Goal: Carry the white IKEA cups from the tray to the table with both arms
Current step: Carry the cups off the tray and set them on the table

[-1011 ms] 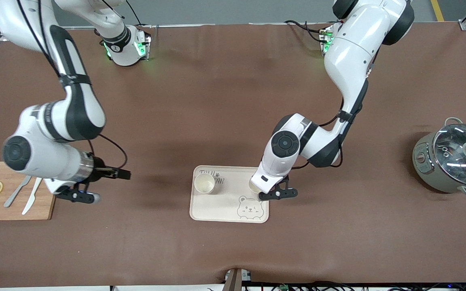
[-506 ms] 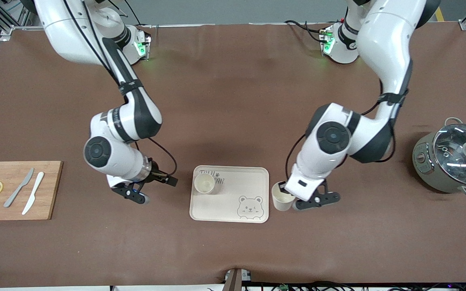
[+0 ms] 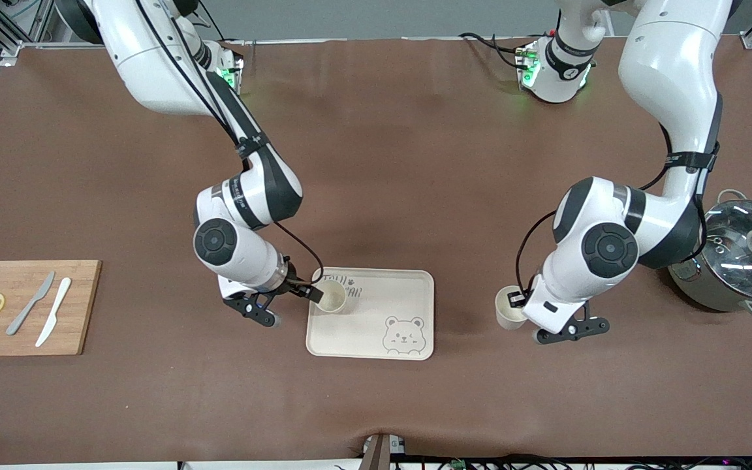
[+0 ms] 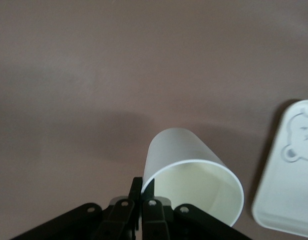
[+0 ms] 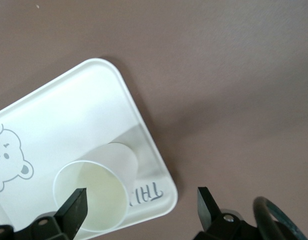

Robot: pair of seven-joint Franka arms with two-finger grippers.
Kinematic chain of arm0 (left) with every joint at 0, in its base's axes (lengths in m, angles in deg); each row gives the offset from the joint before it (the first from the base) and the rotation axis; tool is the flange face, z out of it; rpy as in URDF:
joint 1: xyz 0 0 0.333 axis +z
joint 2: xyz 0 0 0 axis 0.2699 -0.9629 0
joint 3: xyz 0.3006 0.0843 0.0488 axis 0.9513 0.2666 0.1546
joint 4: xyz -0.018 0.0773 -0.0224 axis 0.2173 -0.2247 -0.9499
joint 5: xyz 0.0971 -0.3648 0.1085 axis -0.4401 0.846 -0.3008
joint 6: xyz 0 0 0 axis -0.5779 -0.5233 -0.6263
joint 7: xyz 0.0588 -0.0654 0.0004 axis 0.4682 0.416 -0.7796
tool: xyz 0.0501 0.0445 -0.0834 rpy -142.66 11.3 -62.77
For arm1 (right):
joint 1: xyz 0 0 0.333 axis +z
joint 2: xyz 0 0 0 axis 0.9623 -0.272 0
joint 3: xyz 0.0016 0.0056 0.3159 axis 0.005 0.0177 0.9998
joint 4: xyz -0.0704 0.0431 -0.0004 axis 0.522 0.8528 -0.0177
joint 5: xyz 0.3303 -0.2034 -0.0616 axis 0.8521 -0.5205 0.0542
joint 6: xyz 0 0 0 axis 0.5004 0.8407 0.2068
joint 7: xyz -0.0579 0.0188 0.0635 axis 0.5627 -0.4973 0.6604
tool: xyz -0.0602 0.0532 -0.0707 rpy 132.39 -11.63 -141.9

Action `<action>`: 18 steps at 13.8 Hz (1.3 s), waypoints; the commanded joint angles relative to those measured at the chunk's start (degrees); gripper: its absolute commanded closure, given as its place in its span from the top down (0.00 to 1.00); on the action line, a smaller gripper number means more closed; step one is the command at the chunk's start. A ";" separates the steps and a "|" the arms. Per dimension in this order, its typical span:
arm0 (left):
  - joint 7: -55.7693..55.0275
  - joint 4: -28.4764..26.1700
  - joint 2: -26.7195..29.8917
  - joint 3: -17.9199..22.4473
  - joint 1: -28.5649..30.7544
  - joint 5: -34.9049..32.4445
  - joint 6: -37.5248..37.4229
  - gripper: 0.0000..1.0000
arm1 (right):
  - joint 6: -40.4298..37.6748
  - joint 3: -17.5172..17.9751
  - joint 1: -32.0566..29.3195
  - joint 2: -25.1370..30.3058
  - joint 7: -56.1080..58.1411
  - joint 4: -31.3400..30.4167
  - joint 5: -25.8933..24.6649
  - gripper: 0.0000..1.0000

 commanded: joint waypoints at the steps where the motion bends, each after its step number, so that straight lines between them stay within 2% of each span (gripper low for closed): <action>1: 2.42 -10.51 6.51 -0.72 4.12 0.27 -0.02 0.00 | 3.03 -0.21 2.24 -2.69 -4.44 1.97 0.67 0.86; 2: 4.26 -12.45 6.78 -0.81 5.53 0.27 0.07 0.00 | 3.66 -0.21 2.43 -3.22 -4.80 1.97 0.76 0.67; 3: 5.33 -13.95 6.61 -0.81 7.02 0.27 0.42 0.00 | 3.66 -0.21 2.52 -3.32 -4.81 1.97 0.76 0.30; 5: 7.61 -16.94 6.52 -0.72 8.60 0.19 1.82 0.00 | 3.66 -0.21 2.78 -3.67 -4.72 1.88 0.67 0.00; 11: 12.01 -22.57 6.17 -0.98 12.13 0.36 5.34 0.00 | 2.70 -0.21 2.34 -2.53 -3.84 2.14 0.76 0.00; 12: 12.10 -23.36 6.17 -0.89 12.22 0.28 6.04 0.06 | 1.57 -0.12 2.25 -2.09 -3.75 2.93 0.76 0.00; 13: 12.10 -23.28 6.26 -0.81 12.13 0.36 6.48 0.14 | -1.40 -0.21 2.25 -1.91 -3.75 4.15 0.67 0.00; 14: 12.10 -23.11 6.17 -0.89 12.48 0.45 6.57 0.31 | -5.44 -0.30 1.82 -1.74 -3.66 5.82 0.76 0.00; 15: 12.02 -23.02 6.08 -0.89 13.18 0.97 6.83 0.70 | -9.74 -0.30 0.77 -0.69 -2.53 7.14 0.67 0.00; 16: 12.10 -22.93 6.78 -0.98 13.71 1.06 6.84 1.00 | -12.92 -0.30 -0.37 0.97 0.61 7.33 0.59 0.00; 18: 12.10 -22.76 9.14 -1.07 13.80 1.15 6.75 1.00 | -19.94 -0.56 -2.83 4.57 8.78 5.84 0.59 0.00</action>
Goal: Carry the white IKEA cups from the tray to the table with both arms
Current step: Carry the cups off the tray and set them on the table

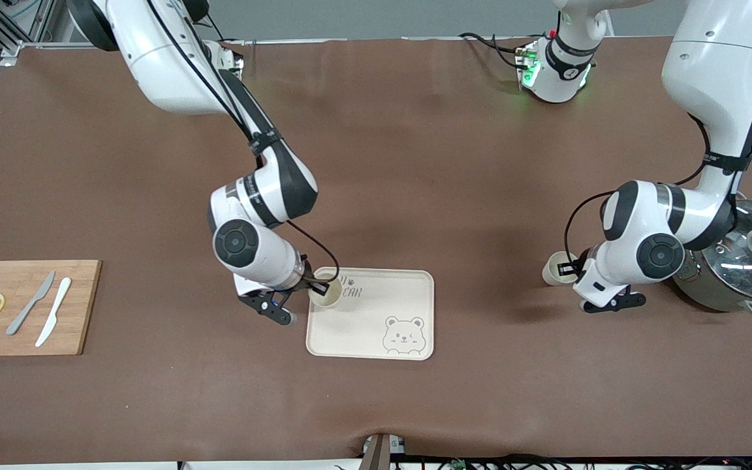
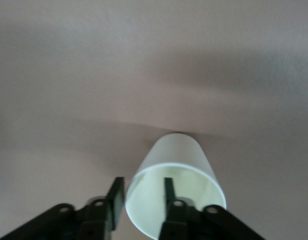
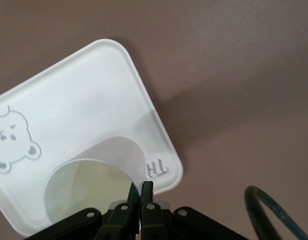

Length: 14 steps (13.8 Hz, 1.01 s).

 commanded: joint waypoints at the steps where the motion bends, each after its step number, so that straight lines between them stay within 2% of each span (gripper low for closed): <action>1: 0.82 -1.13 5.18 -0.95 1.25 1.15 -0.22 1.00 | -7.63 0.28 -4.26 6.09 8.70 -3.24 0.34 0.00; 4: 0.64 0.54 8.88 -0.95 1.25 1.59 -1.79 1.00 | -7.21 0.20 -8.12 14.78 18.87 -14.38 -1.41 0.00; 8: 0.64 7.91 11.25 -0.78 1.95 2.12 -11.01 1.00 | -5.99 0.11 -15.15 24.36 33.91 -27.82 -4.14 0.00; 11: 0.82 11.52 12.84 -0.78 2.91 2.12 -15.59 1.00 | -1.61 0.11 -20.34 29.56 44.46 -37.23 -4.67 0.00; 14: 0.82 12.32 15.38 -0.69 3.27 2.12 -17.71 1.00 | 2.27 0.11 -25.61 30.46 52.99 -42.70 -6.07 0.00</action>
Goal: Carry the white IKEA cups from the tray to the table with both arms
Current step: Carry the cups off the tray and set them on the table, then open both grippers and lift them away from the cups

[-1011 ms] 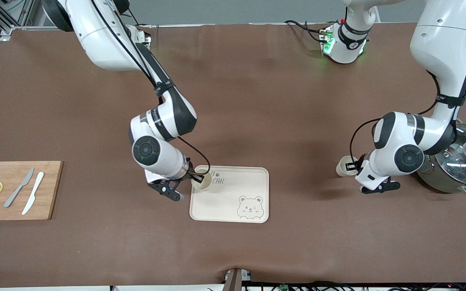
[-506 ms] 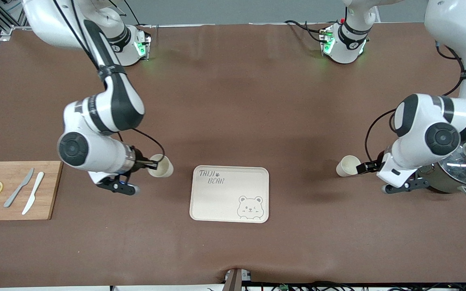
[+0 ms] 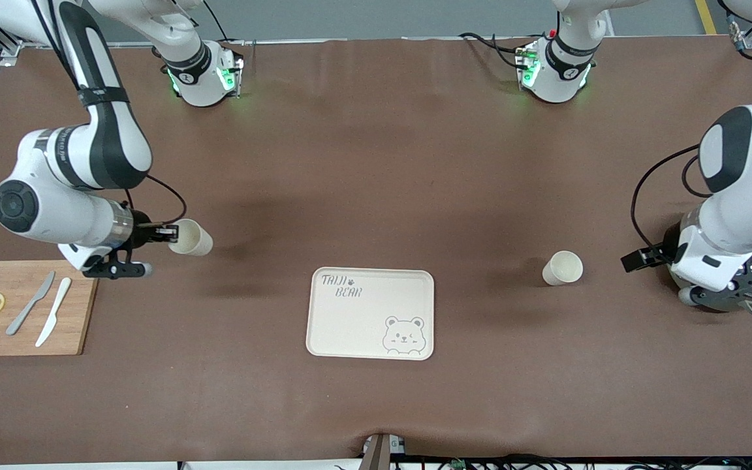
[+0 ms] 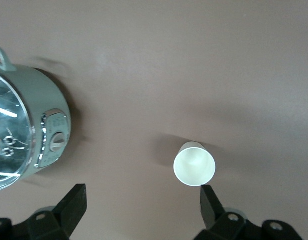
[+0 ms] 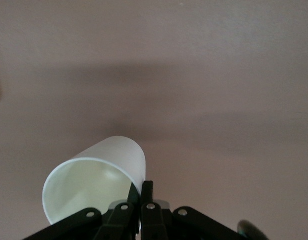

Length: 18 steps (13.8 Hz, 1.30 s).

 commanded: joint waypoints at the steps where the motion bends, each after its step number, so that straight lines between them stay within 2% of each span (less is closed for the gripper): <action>1: 0.83 0.44 3.72 -0.56 0.53 1.15 -2.73 1.00 | 4.07 1.12 -5.52 2.46 7.62 -6.38 -2.39 0.00; 4: 0.83 2.63 7.33 -0.73 0.44 1.07 -6.76 1.00 | 10.14 1.12 -10.89 2.02 17.13 -9.55 -3.64 0.00; 7: 0.91 4.74 9.26 -0.56 0.61 1.15 -10.91 1.00 | 11.81 1.12 -11.51 -0.69 17.32 -9.64 -3.81 0.00; 11: 1.09 4.31 12.25 -0.47 0.53 1.15 -12.40 1.00 | 15.33 1.12 -11.69 -4.13 17.59 -9.82 -3.90 0.00; 16: 3.89 4.31 13.23 -0.65 0.70 2.12 -12.67 1.00 | 18.14 1.12 -14.06 -7.12 19.69 -9.82 -3.90 0.00; 17: 5.90 4.22 13.31 -0.82 2.44 3.17 -12.23 1.00 | 17.71 1.20 -14.24 -7.12 19.18 -9.64 -3.73 0.06; 18: 7.49 3.96 14.10 -0.91 2.63 5.09 -11.97 1.00 | 17.18 1.21 -14.07 -6.86 18.82 -9.47 -3.38 0.86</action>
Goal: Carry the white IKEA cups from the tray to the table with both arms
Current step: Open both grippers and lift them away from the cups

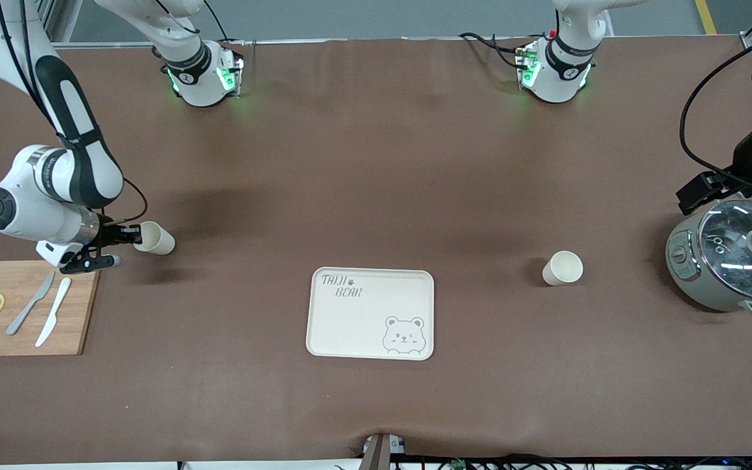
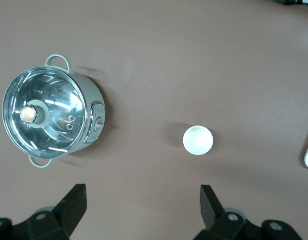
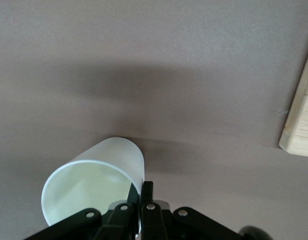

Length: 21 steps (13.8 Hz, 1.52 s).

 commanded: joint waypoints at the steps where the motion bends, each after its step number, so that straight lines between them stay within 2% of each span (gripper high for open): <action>1: 4.15 -0.89 2.08 -0.55 1.53 3.35 -0.03 1.00 | -1.36 0.91 -1.39 -0.04 0.33 0.51 -0.32 1.00; 2: 5.03 -1.15 2.35 0.23 0.14 3.44 -0.12 1.00 | -4.25 1.00 -0.87 0.31 0.85 1.73 -0.32 1.00; 3: 6.25 -1.59 3.31 3.20 -2.49 3.52 -0.46 1.00 | -8.02 1.26 -0.52 0.40 1.12 4.70 -0.32 1.00; 5: 7.06 -3.52 5.15 9.70 -8.99 3.61 -0.73 1.00 | -22.22 2.14 2.19 0.40 2.09 14.61 -1.01 1.00; 6: 7.06 -3.79 5.42 11.12 -10.23 3.79 -0.99 1.00 | -26.04 2.14 2.47 -0.12 1.83 19.27 -0.93 1.00; 8: 6.97 -3.97 6.04 12.45 -11.99 3.88 -1.87 1.00 | -28.87 2.23 2.12 -0.39 2.18 25.26 -0.05 1.00; 10: 6.01 -3.62 5.87 12.46 -12.27 3.53 -2.40 1.00 | -35.36 2.14 2.39 -2.22 2.00 35.18 -0.40 1.00; 12: 6.26 -3.44 5.86 12.37 -11.92 3.43 -2.93 1.00 | -36.63 2.23 1.60 -2.76 2.09 42.93 -0.14 1.00; 14: 6.27 -3.26 5.86 12.37 -12.18 3.88 -2.49 1.00 | -32.68 2.49 2.64 -2.50 2.09 45.94 1.17 1.00; 16: 6.27 -3.26 5.95 12.28 -12.18 4.23 -2.49 1.00 | -33.80 2.23 5.36 0.21 1.30 46.47 0.39 1.00; 21: 7.15 -3.44 6.04 12.28 -11.74 5.19 -2.49 1.00 | -45.83 2.40 6.77 9.00 -11.68 45.69 -1.37 1.00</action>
